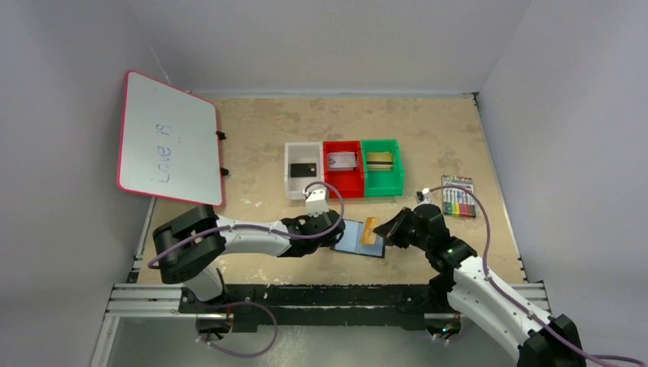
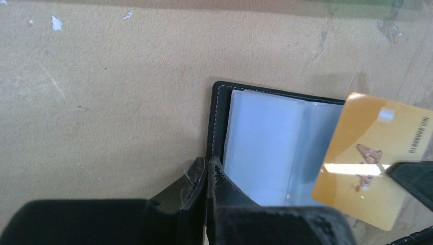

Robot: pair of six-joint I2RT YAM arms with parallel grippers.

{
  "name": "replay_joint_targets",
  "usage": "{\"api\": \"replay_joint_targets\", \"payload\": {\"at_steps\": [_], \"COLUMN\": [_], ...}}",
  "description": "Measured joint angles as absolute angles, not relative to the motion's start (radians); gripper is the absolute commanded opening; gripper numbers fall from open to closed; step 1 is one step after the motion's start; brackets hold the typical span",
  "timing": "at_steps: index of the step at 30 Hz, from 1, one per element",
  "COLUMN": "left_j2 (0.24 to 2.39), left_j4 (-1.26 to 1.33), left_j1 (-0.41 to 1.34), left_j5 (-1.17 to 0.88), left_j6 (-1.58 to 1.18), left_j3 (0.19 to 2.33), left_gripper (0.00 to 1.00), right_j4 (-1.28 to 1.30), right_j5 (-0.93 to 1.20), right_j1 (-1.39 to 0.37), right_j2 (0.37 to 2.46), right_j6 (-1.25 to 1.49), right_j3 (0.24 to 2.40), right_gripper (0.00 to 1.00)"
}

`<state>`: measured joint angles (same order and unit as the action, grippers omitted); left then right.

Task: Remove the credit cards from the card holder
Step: Remove the credit card from the card holder, then place the credit card in the storage box.

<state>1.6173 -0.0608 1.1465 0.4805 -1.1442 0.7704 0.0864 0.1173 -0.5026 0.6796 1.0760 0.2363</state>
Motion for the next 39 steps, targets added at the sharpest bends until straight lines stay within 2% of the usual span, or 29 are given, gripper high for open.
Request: {"api": "replay_joint_targets", "payload": {"at_steps": [2,8,13,15,22,30,39], "left_j2": [1.605,1.532,1.433,1.403,1.293,1.109,0.990], "left_j4": [-0.075,-0.088,-0.098,-0.102,-0.178,-0.339,-0.501], "left_j1": [1.147,1.147,1.146,1.146,1.146,1.146,1.146], "left_j5": [0.487,0.501,0.516,0.528,0.585,0.682,0.772], "left_j6": [-1.145,-1.144,-1.142,-1.141,-1.144,-1.169,-1.192], "left_j3": [0.770,0.737,0.707,0.706,0.681,0.633,0.631], "left_gripper": [0.00,0.22,0.30,0.37,0.62,0.67,0.69], "right_j4": [0.114,0.145,0.077,0.004,-0.183,-0.404,-0.400], "right_j5": [0.102,0.033,-0.064,-0.088,-0.146,-0.189,-0.084], "right_j1": [-0.503,-0.503,-0.503,-0.503,-0.503,-0.498,-0.424], "right_j2": [0.651,0.545,0.498,0.488,0.630,0.928,1.185], "right_j6": [1.051,0.906,0.672,0.547,0.071,-0.471,-0.828], "right_j3": [0.263,0.385,0.459,0.467,0.522,0.553,0.615], "right_gripper": [0.00,0.00,0.00,0.00,0.00,0.00,0.00]}}
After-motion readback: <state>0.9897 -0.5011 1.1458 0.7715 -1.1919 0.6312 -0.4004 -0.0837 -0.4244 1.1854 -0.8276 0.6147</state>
